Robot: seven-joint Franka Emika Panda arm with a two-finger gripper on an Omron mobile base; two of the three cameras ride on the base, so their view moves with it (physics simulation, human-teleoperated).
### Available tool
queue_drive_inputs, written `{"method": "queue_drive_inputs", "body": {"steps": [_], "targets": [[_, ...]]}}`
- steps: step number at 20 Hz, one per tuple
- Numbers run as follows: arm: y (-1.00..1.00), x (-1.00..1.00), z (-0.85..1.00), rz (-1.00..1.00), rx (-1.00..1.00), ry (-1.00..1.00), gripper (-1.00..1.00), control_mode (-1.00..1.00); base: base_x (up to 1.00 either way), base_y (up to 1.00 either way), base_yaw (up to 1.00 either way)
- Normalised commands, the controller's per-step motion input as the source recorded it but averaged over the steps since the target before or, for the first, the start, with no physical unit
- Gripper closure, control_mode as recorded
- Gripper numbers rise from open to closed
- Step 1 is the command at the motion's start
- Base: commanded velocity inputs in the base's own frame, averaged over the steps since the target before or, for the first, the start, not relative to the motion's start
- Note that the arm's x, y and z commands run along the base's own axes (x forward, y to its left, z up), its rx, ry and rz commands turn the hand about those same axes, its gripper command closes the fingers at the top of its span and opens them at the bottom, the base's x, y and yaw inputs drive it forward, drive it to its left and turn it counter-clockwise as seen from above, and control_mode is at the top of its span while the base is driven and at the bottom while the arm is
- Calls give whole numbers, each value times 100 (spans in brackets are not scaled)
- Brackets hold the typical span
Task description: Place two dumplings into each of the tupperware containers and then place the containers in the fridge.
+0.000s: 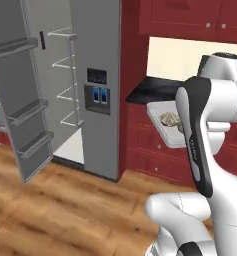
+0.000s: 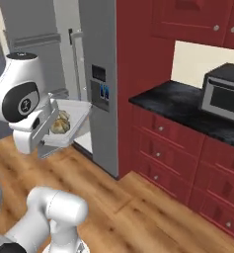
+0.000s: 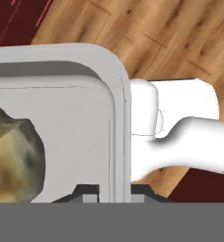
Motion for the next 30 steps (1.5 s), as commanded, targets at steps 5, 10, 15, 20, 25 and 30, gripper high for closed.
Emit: {"method": "queue_drive_inputs", "body": {"steps": [5, 10, 15, 20, 25, 30], "targets": [[0, 0, 0, 0, 0, 0, 100, 100, 81, 78, -64], [0, 0, 0, 0, 0, 0, 100, 100, 91, 100, -42], [0, 0, 0, 0, 0, 0, 100, 100, 99, 99, -27], [0, 0, 0, 0, 0, 0, 100, 100, 55, 99, -27], [0, 0, 0, 0, 0, 0, 100, 100, 25, 83, -27], [0, 0, 0, 0, 0, 0, 100, 100, 56, 57, -11]]}}
